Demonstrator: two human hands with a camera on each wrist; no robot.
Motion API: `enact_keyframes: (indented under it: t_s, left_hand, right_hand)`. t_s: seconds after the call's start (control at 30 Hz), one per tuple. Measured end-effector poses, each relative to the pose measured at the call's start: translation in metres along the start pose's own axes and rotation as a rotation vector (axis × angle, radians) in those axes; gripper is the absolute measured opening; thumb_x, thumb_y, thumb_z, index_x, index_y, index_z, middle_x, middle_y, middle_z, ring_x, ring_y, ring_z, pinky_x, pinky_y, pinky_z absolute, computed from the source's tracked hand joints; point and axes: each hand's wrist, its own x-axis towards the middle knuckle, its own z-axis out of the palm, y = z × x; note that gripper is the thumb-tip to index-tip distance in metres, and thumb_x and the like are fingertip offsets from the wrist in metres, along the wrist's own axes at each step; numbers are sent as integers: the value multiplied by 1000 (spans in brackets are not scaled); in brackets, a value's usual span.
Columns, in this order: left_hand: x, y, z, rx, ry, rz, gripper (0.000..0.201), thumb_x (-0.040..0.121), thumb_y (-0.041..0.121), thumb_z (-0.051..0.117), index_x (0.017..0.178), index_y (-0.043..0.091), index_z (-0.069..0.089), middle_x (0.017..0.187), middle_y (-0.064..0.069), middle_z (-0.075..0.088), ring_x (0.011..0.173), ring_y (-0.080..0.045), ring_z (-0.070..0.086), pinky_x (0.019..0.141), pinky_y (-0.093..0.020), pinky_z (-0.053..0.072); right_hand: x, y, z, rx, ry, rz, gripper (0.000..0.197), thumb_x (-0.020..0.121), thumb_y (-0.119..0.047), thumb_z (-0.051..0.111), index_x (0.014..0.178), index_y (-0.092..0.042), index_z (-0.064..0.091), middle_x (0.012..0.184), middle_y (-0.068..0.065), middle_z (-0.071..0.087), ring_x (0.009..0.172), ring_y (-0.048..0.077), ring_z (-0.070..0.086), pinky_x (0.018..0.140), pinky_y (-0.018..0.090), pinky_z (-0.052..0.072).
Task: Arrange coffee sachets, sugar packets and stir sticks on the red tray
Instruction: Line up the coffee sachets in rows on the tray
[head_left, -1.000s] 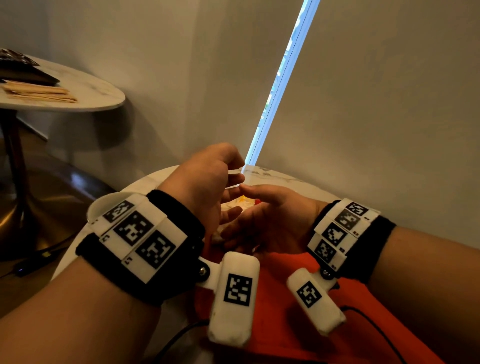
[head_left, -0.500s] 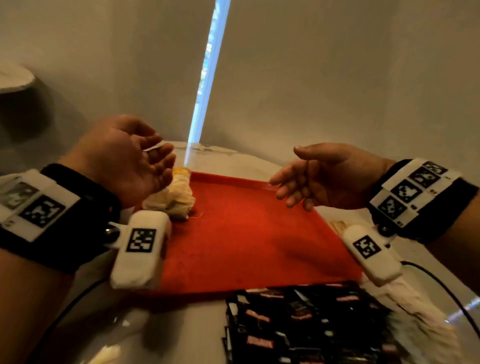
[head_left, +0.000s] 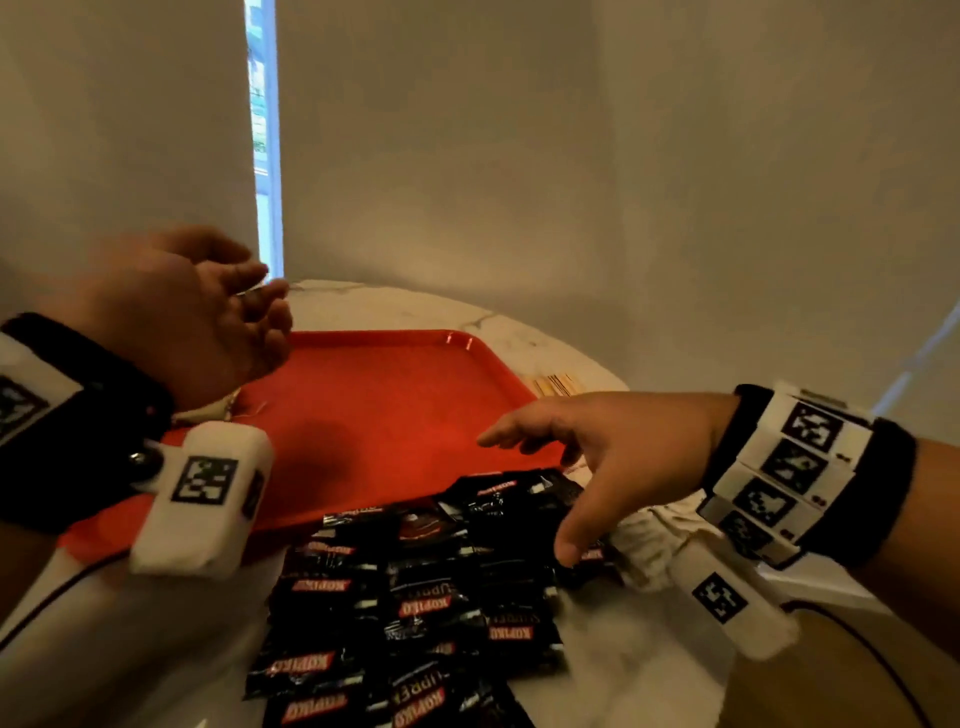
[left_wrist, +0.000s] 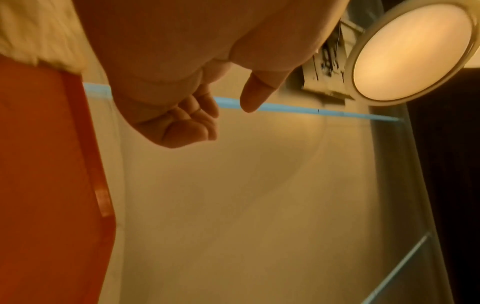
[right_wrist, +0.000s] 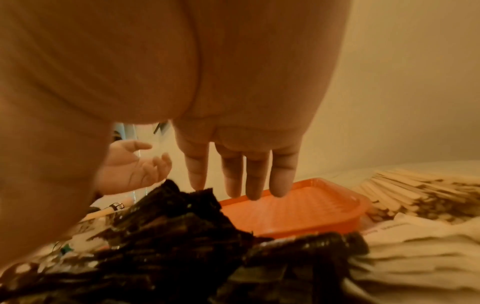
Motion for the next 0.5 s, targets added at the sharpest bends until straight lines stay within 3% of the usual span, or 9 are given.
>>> enact_keyframes:
  t_s: [0.1, 0.17, 0.23, 0.37, 0.5]
  left_hand:
    - [-15, -10, 47, 54, -122, 3, 20, 65, 26, 53, 83, 16, 49, 72, -2, 56, 61, -14, 53, 57, -26, 38]
    - [-16, -14, 68, 53, -133, -43, 10, 80, 25, 49, 84, 16, 49, 73, -2, 55, 60, -15, 53, 56, -24, 39]
    - [-14, -18, 77, 8, -131, -67, 14, 88, 29, 46, 85, 16, 49, 75, -2, 55, 59, -15, 54, 56, -23, 41]
    - [-11, -30, 71, -3, -157, -108, 14, 90, 29, 44, 91, 16, 50, 78, -3, 56, 61, -15, 53, 57, -24, 41]
    - [-14, -32, 56, -10, -146, -107, 15, 90, 29, 44, 91, 15, 50, 78, -3, 56, 60, -16, 52, 56, -24, 41]
  right_hand:
    - [8, -2, 13, -151, 88, -24, 78, 71, -41, 87, 139, -48, 48, 134, -23, 50, 119, -2, 48, 104, 32, 47]
    - [13, 0, 19, -146, 133, -46, 61, 74, -35, 86, 128, -44, 59, 118, -22, 56, 107, -1, 55, 97, 34, 52]
    - [15, 1, 23, -121, 156, -69, 50, 76, -29, 84, 122, -40, 66, 108, -21, 61, 100, -1, 60, 92, 33, 55]
    - [13, 7, 24, -49, 200, -83, 48, 78, -26, 84, 120, -42, 69, 104, -25, 64, 98, -7, 60, 90, 21, 52]
    - [10, 11, 25, 51, 245, -72, 45, 82, -16, 79, 119, -40, 71, 107, -22, 70, 96, -6, 65, 88, 21, 55]
